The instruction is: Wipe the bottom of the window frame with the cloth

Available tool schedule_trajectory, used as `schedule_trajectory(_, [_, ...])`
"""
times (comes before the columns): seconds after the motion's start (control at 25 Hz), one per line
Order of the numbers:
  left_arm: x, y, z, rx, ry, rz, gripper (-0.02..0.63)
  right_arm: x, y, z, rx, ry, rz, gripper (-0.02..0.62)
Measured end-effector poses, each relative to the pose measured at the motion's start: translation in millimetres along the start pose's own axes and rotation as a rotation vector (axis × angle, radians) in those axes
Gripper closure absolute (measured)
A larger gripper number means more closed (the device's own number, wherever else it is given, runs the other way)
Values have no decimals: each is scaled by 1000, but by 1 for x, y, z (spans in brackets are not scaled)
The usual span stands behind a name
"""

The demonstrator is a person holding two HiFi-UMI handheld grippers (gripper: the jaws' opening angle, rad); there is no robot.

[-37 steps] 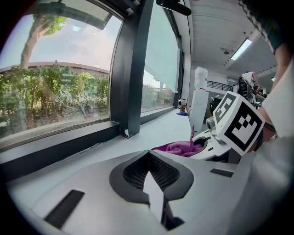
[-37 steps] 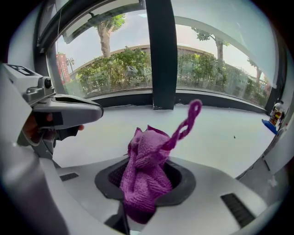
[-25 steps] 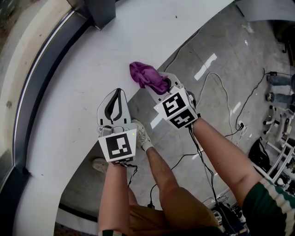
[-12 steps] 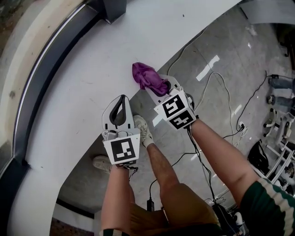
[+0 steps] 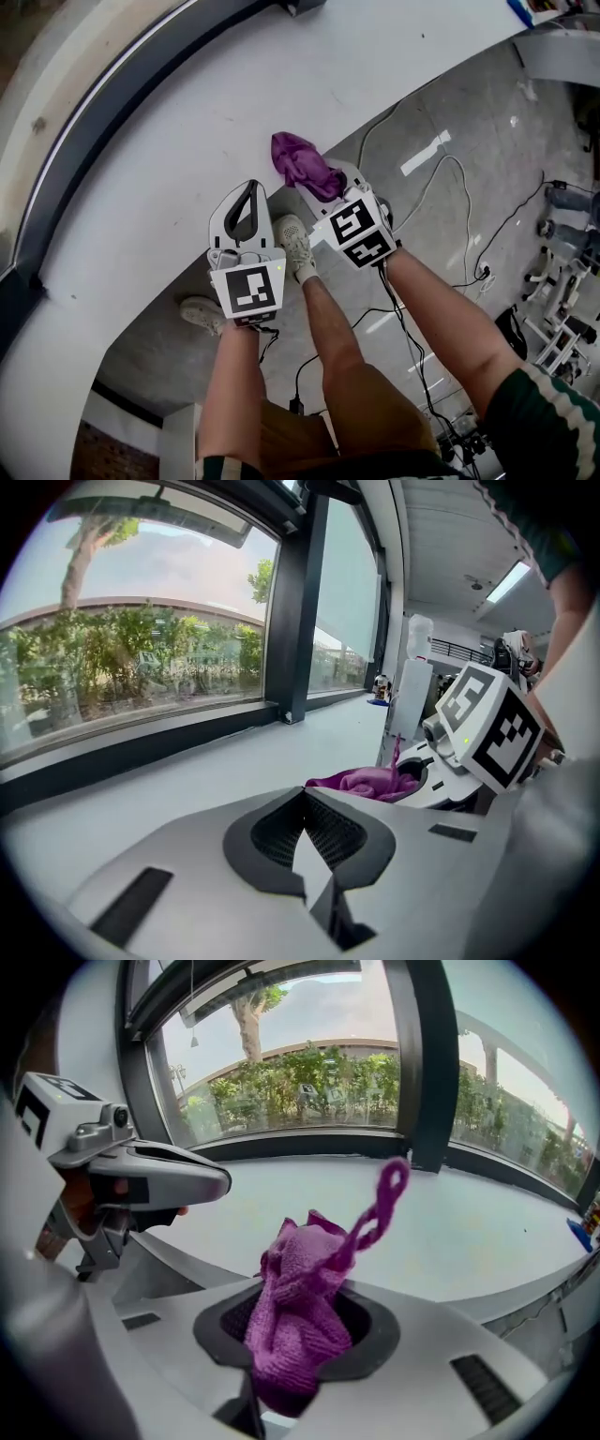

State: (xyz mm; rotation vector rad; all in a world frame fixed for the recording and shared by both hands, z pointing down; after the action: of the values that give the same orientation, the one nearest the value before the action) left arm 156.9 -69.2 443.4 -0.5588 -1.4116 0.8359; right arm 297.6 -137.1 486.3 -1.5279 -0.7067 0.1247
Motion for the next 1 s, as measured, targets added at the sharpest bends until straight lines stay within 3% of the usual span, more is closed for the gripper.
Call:
schedule_trajectory(0.44, [45, 38, 36, -37, 82, 9, 597, -17, -13, 74, -61, 32, 29, 468])
schedule_trajectory(1.0, [98, 92, 77, -97, 140, 7, 597, -43, -30, 143, -74, 108, 62, 468])
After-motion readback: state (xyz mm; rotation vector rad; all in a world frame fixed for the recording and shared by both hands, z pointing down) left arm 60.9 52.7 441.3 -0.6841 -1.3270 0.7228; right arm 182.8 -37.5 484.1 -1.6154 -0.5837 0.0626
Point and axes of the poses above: the fingertips, and each gripper's own axes: y backward along the fingers, z to its left, x out of its underside, the point moved 9 cm from there along y, backward along the fingers, and after that the axes turned 15 degrees about z, right-handed, at the moved point
